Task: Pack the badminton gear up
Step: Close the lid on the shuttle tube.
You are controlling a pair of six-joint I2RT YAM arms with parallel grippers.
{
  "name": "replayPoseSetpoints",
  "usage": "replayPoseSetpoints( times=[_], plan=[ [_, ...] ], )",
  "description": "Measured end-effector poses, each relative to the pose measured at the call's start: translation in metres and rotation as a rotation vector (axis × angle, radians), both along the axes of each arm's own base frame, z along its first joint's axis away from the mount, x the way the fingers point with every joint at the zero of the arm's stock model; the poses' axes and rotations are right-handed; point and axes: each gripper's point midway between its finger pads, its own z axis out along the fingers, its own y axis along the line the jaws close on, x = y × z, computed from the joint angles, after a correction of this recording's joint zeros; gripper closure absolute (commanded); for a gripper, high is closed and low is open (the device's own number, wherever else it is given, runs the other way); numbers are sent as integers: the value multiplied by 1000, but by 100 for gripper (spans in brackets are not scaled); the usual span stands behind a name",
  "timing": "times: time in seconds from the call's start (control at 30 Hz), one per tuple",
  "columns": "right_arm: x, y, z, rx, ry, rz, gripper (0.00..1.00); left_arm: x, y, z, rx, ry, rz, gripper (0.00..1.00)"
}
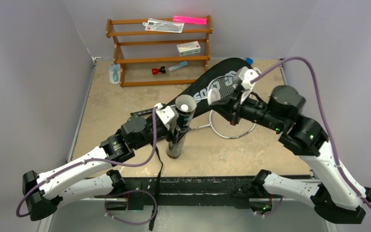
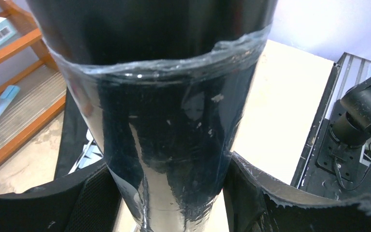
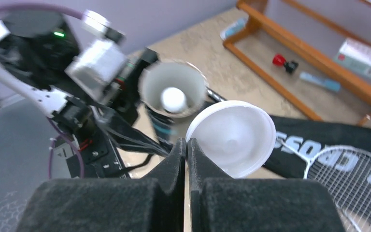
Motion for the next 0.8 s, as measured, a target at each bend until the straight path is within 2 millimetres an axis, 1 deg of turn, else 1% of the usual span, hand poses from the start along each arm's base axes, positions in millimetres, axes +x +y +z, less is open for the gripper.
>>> replayPoseSetpoints(
  times=[0.03,0.1,0.17,0.37,0.5,0.57,0.7,0.8],
  plan=[
    [-5,0,9,16,-17,22,100,1,-5,0,9,3,-12,49],
    [-12,-1,22,36,-38,52,100,4,-14,-1,24,7,-31,49],
    [-16,1,26,44,-45,78,100,5,-21,-1,32,6,-52,49],
    [-19,15,17,12,2,148,100,1,-28,-2,28,2,-93,49],
    [-13,32,14,-26,56,196,100,-3,-31,-2,26,4,-121,49],
    [-12,38,8,-46,86,212,100,-5,-32,-2,26,5,-134,49],
    [-15,41,-1,-71,130,238,100,-9,-34,-2,25,7,-159,49],
    [-19,39,1,-80,146,250,100,-11,-35,-2,24,8,-174,49]
  ],
)
